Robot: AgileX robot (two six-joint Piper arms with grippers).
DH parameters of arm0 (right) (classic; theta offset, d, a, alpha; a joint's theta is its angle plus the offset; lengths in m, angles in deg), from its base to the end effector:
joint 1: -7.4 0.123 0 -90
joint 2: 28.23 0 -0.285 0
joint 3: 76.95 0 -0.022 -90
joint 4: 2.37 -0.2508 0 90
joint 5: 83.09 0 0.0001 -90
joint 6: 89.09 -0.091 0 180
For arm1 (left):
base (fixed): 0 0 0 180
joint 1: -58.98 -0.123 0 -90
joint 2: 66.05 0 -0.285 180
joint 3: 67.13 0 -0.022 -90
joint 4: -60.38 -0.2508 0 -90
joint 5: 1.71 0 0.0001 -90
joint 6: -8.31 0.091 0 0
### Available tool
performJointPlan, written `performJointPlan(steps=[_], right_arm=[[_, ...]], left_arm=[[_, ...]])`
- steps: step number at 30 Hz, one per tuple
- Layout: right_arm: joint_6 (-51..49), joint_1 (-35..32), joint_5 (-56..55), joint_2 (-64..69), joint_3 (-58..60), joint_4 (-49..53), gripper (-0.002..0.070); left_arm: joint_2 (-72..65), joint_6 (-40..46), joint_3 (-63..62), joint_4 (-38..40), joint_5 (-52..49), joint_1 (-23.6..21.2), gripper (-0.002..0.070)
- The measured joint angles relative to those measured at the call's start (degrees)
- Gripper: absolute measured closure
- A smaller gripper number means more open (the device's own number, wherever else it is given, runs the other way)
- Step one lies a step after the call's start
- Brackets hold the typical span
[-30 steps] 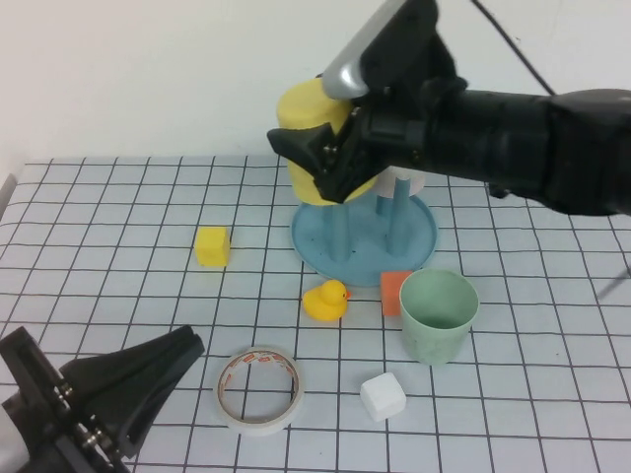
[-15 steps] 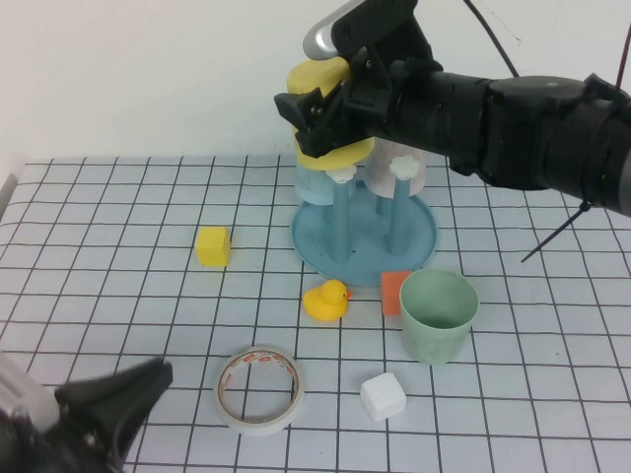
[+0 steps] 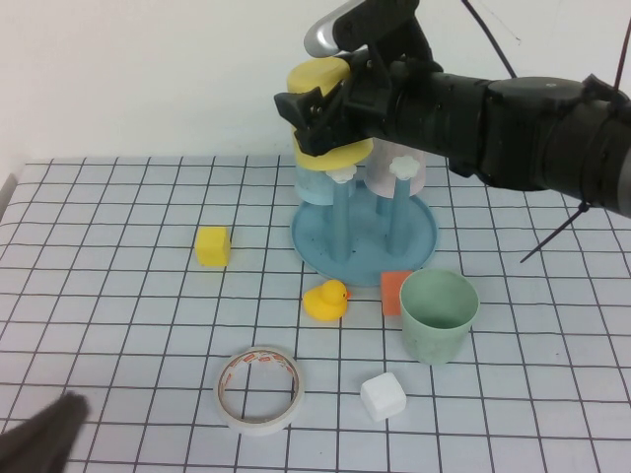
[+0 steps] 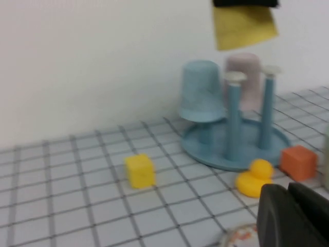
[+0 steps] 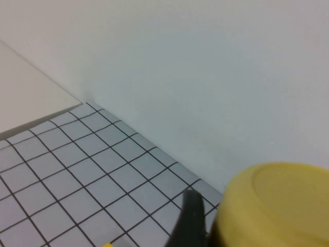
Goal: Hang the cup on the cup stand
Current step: Place the cup on the cup holder
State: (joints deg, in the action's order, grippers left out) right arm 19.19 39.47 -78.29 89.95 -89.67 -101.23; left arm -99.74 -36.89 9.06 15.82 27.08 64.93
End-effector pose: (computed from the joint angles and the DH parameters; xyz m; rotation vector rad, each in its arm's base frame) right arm 0.3941 0.2559 0.3055 -0.7064 1.7004 0.3538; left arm 0.0882 -0.0400 0.2187 0.2952 1.5322 -0.4086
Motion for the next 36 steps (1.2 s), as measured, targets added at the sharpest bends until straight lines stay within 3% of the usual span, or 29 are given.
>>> performJointPlan(steps=[8,22,28,33,36], right_arm=[[-0.2,0.0,0.0,0.0,0.0,-0.1,0.0091],[-2.0,0.0,1.7,0.0,0.0,-0.1,0.0092],[-7.3,0.0,1.8,0.0,0.0,-0.1,0.0092],[-12.0,0.0,1.8,-0.3,0.0,-0.1,0.0092],[-23.5,0.0,2.1,-0.5,-0.4,8.1,0.0092]], left_arm=[[10.9,0.0,0.1,0.1,-5.9,0.0,0.0675],[11.3,-0.1,0.1,-0.5,-6.3,0.0,0.0675],[11.3,-0.1,0.1,-9.6,-6.3,0.0,0.0675],[11.3,-0.1,0.1,-21.7,-5.8,0.0,0.0675],[11.3,-0.1,0.1,-30.4,-5.1,0.0,0.0675]])
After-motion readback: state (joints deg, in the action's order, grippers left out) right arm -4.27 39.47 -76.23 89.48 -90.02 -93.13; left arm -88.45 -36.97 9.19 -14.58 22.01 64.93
